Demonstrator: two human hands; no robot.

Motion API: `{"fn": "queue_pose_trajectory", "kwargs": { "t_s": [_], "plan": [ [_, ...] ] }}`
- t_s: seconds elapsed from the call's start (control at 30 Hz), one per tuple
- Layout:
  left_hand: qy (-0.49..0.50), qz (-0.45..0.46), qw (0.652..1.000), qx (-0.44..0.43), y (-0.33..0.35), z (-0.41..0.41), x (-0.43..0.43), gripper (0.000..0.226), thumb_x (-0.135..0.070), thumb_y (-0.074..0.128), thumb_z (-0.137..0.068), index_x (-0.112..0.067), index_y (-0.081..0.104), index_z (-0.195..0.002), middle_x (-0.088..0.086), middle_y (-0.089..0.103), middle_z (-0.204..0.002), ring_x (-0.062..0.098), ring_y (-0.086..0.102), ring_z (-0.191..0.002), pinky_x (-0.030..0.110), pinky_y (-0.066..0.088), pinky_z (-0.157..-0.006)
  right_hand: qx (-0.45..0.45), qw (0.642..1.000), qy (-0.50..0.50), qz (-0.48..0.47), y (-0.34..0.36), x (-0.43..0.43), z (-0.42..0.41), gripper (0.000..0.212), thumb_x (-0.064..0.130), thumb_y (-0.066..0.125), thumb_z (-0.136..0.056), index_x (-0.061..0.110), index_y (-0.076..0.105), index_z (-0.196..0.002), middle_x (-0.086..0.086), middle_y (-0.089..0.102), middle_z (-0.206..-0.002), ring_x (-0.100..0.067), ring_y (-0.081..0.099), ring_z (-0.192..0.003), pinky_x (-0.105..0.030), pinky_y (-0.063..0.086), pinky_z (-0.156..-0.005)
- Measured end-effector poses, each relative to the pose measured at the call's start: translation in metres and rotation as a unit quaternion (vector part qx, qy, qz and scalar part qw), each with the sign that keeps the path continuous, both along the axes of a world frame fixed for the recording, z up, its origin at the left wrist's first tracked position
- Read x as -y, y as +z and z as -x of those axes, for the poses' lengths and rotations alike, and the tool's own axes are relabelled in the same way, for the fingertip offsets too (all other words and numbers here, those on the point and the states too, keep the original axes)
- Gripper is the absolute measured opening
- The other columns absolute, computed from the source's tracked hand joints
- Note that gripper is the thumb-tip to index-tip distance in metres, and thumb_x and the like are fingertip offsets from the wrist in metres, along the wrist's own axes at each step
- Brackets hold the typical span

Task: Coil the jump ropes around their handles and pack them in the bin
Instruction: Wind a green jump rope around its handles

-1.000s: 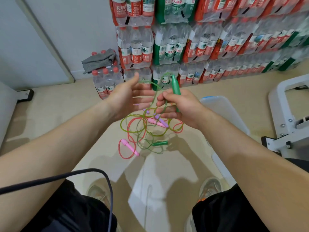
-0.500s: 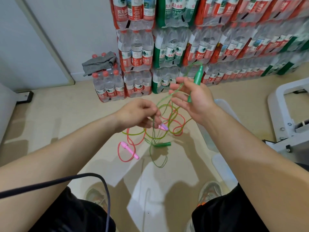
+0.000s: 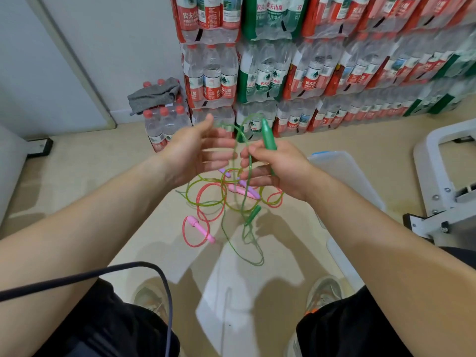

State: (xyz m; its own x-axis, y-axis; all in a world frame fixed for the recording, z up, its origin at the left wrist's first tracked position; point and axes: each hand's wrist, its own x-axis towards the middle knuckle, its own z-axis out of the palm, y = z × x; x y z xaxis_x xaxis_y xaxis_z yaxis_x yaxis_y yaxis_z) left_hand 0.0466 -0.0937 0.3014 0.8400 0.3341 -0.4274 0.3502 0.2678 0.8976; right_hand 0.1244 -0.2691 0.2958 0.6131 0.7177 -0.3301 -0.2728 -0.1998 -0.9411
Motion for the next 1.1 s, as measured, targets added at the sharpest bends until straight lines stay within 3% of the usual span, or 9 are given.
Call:
{"fn": "queue_pose_trajectory", "kwargs": {
  "t_s": [0.13, 0.23, 0.43, 0.53, 0.6, 0.77, 0.87, 1.0, 1.1],
  "plan": [
    [-0.175, -0.095, 0.98, -0.012, -0.007, 0.01, 0.022, 0.039, -0.052, 0.043, -0.102, -0.025, 0.069, -0.113, 0.001, 0.075, -0.109, 0.032, 0.07, -0.104, 0.042, 0.047, -0.1, -0.05, 0.994, -0.075, -0.066, 0.007, -0.006, -0.003, 0.02, 0.015, 0.049, -0.106, 0.009, 0.063, -0.093, -0.004, 0.068, -0.078, -0.02, 0.072, -0.068, -0.03, 0.06, -0.059],
    [-0.216, -0.152, 0.964, -0.012, -0.018, 0.013, 0.033, 0.036, -0.04, 0.055, -0.101, -0.011, 0.064, -0.121, 0.014, 0.072, -0.112, 0.031, 0.07, -0.107, 0.045, 0.05, -0.097, -0.069, 0.985, -0.118, -0.105, 0.009, -0.007, -0.007, 0.021, 0.013, 0.047, -0.106, 0.007, 0.063, -0.094, -0.004, 0.067, -0.076, -0.023, 0.073, -0.073, -0.035, 0.062, -0.068],
    [-0.2, -0.279, 0.939, -0.015, -0.022, 0.015, 0.031, 0.019, -0.02, 0.064, -0.098, -0.003, 0.066, -0.092, 0.015, 0.076, -0.089, 0.02, 0.072, -0.073, 0.033, 0.052, -0.071, -0.047, 0.966, -0.222, -0.121, 0.008, -0.004, -0.019, 0.016, 0.015, 0.048, -0.106, 0.009, 0.061, -0.098, -0.009, 0.069, -0.094, -0.021, 0.076, -0.083, -0.03, 0.06, -0.065],
    [-0.22, -0.223, 0.95, -0.013, -0.009, 0.015, 0.027, 0.024, -0.022, 0.055, -0.103, -0.004, 0.066, -0.092, 0.013, 0.075, -0.085, 0.013, 0.065, -0.064, 0.028, 0.053, -0.068, -0.039, 0.951, -0.291, -0.1, 0.004, 0.001, -0.029, 0.013, 0.017, 0.049, -0.106, 0.009, 0.06, -0.107, -0.008, 0.07, -0.103, -0.021, 0.075, -0.088, -0.033, 0.063, -0.073],
    [-0.178, -0.137, 0.974, 0.012, 0.0, 0.013, 0.026, 0.021, -0.021, 0.053, -0.104, -0.007, 0.064, -0.092, 0.013, 0.074, -0.086, 0.017, 0.07, -0.066, 0.029, 0.059, -0.068, -0.047, 0.96, -0.27, -0.05, -0.001, 0.004, -0.031, 0.02, 0.024, 0.054, -0.104, 0.012, 0.061, -0.119, -0.005, 0.074, -0.109, -0.022, 0.074, -0.094, -0.037, 0.062, -0.078],
    [-0.016, 0.033, 0.997, 0.064, 0.011, 0.003, 0.013, 0.02, -0.023, 0.048, -0.105, -0.013, 0.06, -0.093, 0.003, 0.076, -0.086, 0.018, 0.076, -0.08, 0.026, 0.062, -0.067, -0.047, 0.996, 0.033, 0.071, -0.002, 0.002, -0.005, 0.026, 0.031, 0.05, -0.102, 0.017, 0.071, -0.108, 0.0, 0.077, -0.103, -0.02, 0.071, -0.096, -0.036, 0.049, -0.086],
    [0.072, 0.077, 0.992, 0.071, 0.012, -0.001, 0.001, 0.023, -0.024, 0.045, -0.106, -0.014, 0.058, -0.091, 0.001, 0.076, -0.08, 0.014, 0.076, -0.078, 0.024, 0.062, -0.065, 0.036, 0.99, 0.101, 0.088, -0.002, -0.001, 0.005, 0.024, 0.027, 0.053, -0.103, 0.01, 0.071, -0.103, -0.006, 0.076, -0.096, -0.023, 0.069, -0.092, -0.036, 0.048, -0.083],
    [0.117, 0.064, 0.989, 0.061, 0.007, -0.001, -0.006, 0.028, -0.033, 0.044, -0.107, -0.012, 0.059, -0.096, 0.002, 0.076, -0.082, 0.015, 0.076, -0.079, 0.026, 0.062, -0.068, 0.063, 0.995, 0.053, 0.065, -0.003, -0.003, 0.004, 0.016, 0.016, 0.054, -0.103, 0.009, 0.066, -0.096, -0.006, 0.07, -0.084, -0.022, 0.072, -0.074, -0.033, 0.058, -0.068],
    [0.009, 0.019, 1.0, 0.01, 0.001, 0.003, 0.003, 0.046, -0.051, 0.037, -0.104, -0.012, 0.061, -0.109, 0.003, 0.077, -0.094, 0.02, 0.074, -0.087, 0.032, 0.06, -0.074, 0.005, 1.0, -0.03, -0.005, 0.002, -0.005, 0.001, 0.014, 0.014, 0.052, -0.104, 0.008, 0.063, -0.097, -0.005, 0.07, -0.078, -0.02, 0.073, -0.066, -0.027, 0.059, -0.056]
  ]
}}
